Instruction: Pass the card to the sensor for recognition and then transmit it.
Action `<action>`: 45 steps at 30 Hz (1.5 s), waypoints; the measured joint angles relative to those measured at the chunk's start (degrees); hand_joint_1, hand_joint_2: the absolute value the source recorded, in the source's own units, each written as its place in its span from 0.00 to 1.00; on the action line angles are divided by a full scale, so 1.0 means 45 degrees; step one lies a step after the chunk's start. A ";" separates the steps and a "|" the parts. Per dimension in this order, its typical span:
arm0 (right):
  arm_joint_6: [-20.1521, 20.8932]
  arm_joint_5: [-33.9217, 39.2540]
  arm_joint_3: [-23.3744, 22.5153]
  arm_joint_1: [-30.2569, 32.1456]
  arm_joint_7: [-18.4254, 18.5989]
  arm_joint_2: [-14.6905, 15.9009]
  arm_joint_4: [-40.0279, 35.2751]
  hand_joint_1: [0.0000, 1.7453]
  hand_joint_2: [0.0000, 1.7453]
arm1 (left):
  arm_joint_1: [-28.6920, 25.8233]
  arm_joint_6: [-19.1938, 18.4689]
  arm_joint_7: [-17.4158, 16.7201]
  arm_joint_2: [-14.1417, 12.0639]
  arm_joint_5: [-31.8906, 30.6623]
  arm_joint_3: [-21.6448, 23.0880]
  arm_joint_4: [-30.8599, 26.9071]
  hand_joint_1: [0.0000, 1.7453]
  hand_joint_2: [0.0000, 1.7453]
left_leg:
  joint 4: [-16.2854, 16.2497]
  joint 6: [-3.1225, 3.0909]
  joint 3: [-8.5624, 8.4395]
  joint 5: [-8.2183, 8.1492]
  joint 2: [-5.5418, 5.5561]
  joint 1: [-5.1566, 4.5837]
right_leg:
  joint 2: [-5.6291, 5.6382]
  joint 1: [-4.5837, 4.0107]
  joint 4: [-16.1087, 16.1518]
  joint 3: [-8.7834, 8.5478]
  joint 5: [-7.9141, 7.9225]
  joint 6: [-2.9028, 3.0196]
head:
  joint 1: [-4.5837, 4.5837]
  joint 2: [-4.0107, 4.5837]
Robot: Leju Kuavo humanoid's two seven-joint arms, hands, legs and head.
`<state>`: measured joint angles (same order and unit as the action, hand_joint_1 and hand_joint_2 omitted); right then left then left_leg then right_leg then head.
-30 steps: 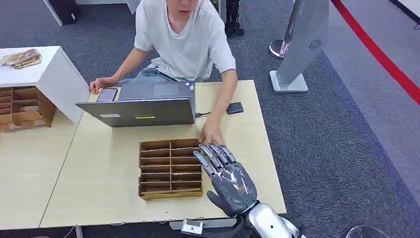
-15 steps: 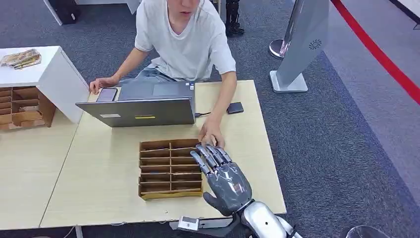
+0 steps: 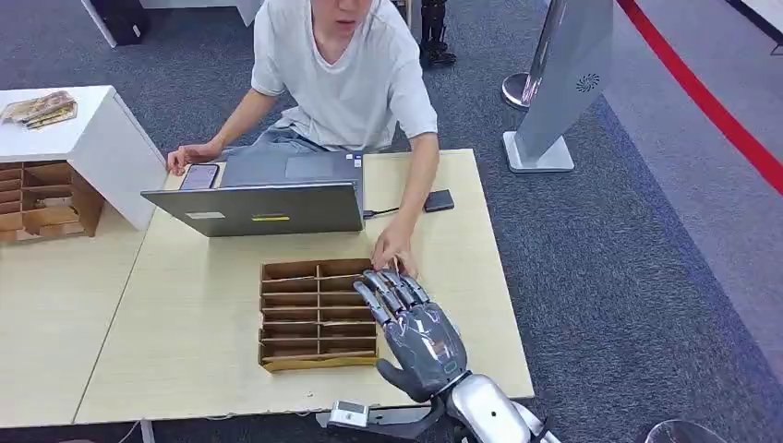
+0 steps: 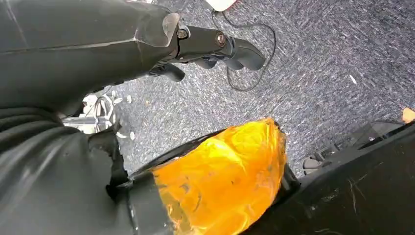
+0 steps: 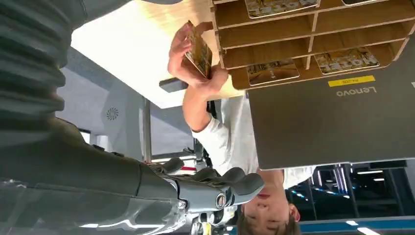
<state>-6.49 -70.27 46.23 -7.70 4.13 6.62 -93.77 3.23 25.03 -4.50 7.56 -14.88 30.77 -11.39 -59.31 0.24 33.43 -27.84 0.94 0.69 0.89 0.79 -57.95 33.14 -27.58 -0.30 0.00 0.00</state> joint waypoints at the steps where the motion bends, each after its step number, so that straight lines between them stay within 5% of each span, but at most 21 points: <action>1: 0.0000 0.0010 0.0000 0.0000 0.0000 -0.0005 0.0015 0.01 1.00 | 0.0001 0.0000 -0.0015 0.0000 -0.0015 0.0000 0.0000 0.00 0.00 | 0.0000 0.0000 0.0000 0.0000 0.0000 0.0000 | 0.0000 0.0000 0.0000 0.0000 0.0000 0.0000 | 0.0000 0.0000; 27: 0.0005 0.0155 -0.0160 -0.0072 0.0117 -0.0466 0.1000 0.17 1.00 | 0.0040 -0.0083 -0.0141 0.0004 -0.0243 0.0204 0.0000 0.00 0.00 | 0.0000 0.0000 0.0000 0.0000 0.0000 0.0000 | 0.0000 0.0000 0.0000 0.0000 0.0000 0.0000 | 0.0005 0.0000; 45: 0.0005 0.0228 -0.0243 -0.0075 0.0243 -0.0714 0.1817 0.17 1.00 | 0.0065 -0.0117 -0.0180 0.0005 -0.0359 0.0209 0.0000 0.00 0.00 | 0.0000 0.0000 0.0000 0.0000 0.0000 0.0000 | 0.0000 0.0000 0.0000 0.0001 0.0000 0.0000 | 0.0000 0.0000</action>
<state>-6.47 -69.24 45.13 -8.03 5.22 3.41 -85.59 3.52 24.50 -5.31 7.58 -16.50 31.71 -11.39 -59.31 0.24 33.43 -27.84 0.94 0.69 0.89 0.79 -57.95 33.14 -27.58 -0.30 0.00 0.00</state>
